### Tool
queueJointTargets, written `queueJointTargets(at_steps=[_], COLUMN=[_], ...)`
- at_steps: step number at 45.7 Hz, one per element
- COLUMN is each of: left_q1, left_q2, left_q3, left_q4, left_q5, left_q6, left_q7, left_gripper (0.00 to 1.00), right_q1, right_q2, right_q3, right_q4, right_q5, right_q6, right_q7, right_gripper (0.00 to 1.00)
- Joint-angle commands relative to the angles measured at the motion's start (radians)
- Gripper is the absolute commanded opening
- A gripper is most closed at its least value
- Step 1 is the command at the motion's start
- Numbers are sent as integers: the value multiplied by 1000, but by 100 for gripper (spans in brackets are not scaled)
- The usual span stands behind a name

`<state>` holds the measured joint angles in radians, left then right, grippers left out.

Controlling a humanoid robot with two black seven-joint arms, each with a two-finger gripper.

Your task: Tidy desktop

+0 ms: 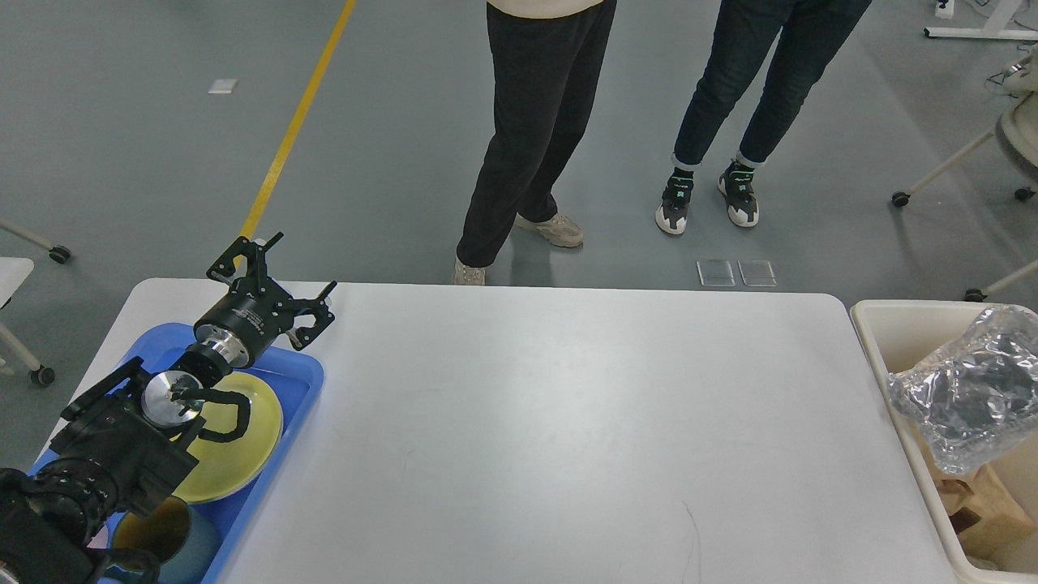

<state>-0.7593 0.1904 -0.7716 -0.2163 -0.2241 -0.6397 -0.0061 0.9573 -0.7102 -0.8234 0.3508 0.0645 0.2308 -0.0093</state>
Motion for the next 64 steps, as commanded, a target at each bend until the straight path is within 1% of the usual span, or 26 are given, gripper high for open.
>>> queueJointTargets(at_steps=[1,14,19,21,39,52,56,64], left_q1=[0,0,0,0,0,0,0,0], left_q2=[0,0,0,0,0,0,0,0], left_q3=[0,0,0,0,0,0,0,0], left_q4=[0,0,0,0,0,0,0,0], left_q5=[0,-1,0,0,0,-1,0,-1], left_q6=[0,0,0,0,0,0,0,0], left_q7=[0,0,0,0,0,0,0,0], left_gripper=[96,96,96,96,96,96,96,96], right_q1=[-2,0,9,14,167,239,251,241], right_q2=[0,-2,-2,0,-2,5,35,69], right_q3=[0,-2,0,0,23,223,288,529], right_q4=[0,0,2,8,42,34,43,42], right_q5=[1,1,3,3,3,-3,-3,-3], right_q6=[-1,1,1,4,19,19,19,30], right_q7=[0,-1,-1,-1,-1,-1,-1,-1], right_gripper=[80,82,95,99,100,100,100,100])
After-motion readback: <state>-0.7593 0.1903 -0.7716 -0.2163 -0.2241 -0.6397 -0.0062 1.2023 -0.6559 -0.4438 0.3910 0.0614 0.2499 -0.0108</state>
